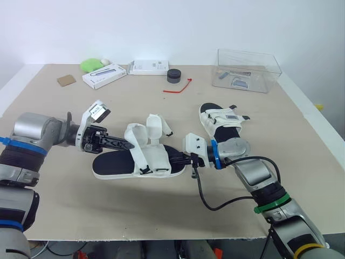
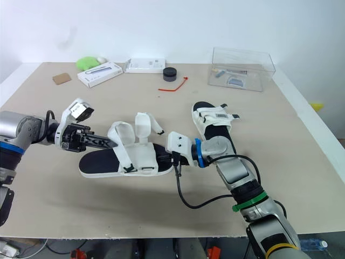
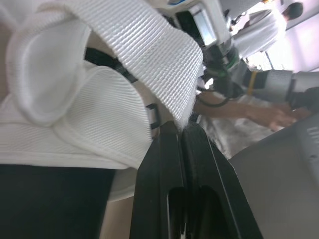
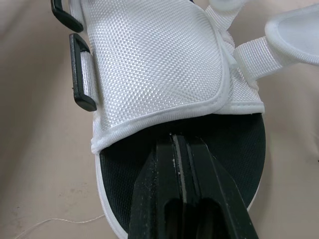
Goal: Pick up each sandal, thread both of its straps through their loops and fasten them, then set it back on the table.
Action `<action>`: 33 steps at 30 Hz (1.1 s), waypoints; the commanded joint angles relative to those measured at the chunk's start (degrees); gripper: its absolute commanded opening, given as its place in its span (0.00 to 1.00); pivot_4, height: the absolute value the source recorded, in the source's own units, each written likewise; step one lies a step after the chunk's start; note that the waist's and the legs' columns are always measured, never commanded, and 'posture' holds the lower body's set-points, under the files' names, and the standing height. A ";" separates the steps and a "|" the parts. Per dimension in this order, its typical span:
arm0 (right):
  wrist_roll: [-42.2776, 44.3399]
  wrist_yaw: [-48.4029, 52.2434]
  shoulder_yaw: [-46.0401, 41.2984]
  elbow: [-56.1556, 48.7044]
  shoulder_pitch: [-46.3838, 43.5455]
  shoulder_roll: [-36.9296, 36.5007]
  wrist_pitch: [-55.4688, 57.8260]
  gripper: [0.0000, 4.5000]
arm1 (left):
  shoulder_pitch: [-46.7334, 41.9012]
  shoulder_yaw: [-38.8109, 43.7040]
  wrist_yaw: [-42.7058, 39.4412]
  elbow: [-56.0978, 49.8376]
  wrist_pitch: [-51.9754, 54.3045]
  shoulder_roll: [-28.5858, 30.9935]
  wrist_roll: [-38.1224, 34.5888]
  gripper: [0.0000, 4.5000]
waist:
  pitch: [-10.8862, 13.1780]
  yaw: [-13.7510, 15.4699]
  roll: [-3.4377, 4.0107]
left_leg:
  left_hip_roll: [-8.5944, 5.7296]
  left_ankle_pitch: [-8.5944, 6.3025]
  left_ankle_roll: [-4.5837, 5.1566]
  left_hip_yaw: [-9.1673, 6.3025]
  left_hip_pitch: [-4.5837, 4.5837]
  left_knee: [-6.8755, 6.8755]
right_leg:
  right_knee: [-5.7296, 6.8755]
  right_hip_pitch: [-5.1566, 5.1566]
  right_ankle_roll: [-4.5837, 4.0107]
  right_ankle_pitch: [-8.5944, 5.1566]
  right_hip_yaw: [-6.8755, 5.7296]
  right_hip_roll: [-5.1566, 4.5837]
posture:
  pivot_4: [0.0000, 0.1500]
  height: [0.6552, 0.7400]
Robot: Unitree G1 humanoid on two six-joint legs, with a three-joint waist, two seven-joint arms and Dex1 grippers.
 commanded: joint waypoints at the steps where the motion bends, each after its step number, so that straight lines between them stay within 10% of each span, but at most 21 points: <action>1: 0.44 -0.12 -0.62 -1.92 0.28 -0.24 0.23 0.00 | -1.77 -0.67 -0.68 1.66 -3.34 -1.07 2.68 0.00 | 0.00 0.01 0.00 | 0.00 0.00 0.00 0.00 0.00 0.00 | 0.00 0.00 0.00 0.00 0.00 0.00 | 1.00 1.00; 33: 0.37 -0.26 -0.58 -1.75 0.08 -0.01 0.87 0.00 | -10.98 -16.93 -0.69 6.47 -14.71 1.50 -3.19 0.00 | 0.00 0.00 0.00 | -0.07 -0.05 0.08 -0.05 -0.07 0.11 | 0.02 0.00 0.03 -0.01 -0.02 -0.04 | 1.00 1.00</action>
